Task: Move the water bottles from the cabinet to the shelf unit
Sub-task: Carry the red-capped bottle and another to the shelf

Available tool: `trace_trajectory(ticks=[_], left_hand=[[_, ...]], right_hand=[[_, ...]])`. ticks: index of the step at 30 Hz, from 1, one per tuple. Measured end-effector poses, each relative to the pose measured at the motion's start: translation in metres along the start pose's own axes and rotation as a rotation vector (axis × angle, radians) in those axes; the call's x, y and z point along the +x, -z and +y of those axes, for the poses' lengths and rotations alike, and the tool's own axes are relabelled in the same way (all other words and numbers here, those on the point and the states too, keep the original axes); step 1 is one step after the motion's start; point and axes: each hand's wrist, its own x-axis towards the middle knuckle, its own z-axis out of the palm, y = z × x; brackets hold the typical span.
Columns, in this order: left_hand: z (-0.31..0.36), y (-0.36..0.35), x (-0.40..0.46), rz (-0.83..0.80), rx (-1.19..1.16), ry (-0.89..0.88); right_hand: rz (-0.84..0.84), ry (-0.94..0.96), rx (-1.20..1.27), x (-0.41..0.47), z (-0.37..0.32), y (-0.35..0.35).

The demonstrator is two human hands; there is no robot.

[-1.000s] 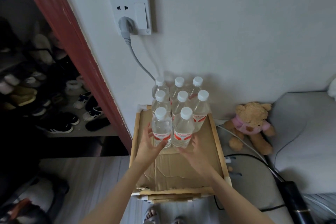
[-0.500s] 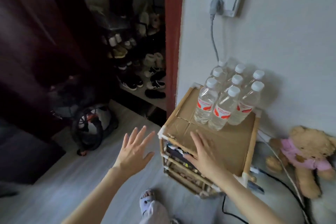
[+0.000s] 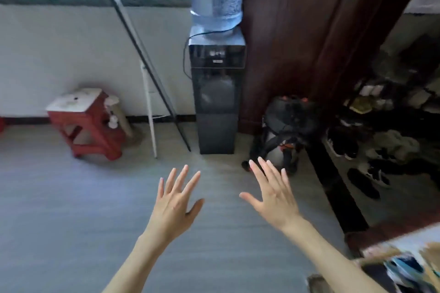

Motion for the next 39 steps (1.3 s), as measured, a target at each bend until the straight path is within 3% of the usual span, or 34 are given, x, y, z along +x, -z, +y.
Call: trace_trajectory(ticks=[8, 15, 23, 30, 39], left_hand=[[-0.222, 0.068, -0.118, 0.135, -0.022, 0.536], [-0.342, 0.114, -0.186, 0.231, 0.038, 0.837], [-0.477, 0.145, -0.215, 0.24, 0.075, 1.088], [-0.609, 0.217, -0.221, 0.337, 0.115, 1.26], [-0.752, 0.272, -0.284, 0.476, 0.077, 1.473]], right_hand=[[-0.247, 0.387, 0.101, 0.079, -0.24, -0.13], [-0.316, 0.664, 0.105, 0.138, -0.398, -0.203], [-0.439, 0.895, -0.005, 0.218, -0.554, -0.295], [-0.477, 1.067, -0.02, 0.304, -0.712, -0.348], [-0.52, 1.308, 0.079, 0.328, -0.918, -0.432]])
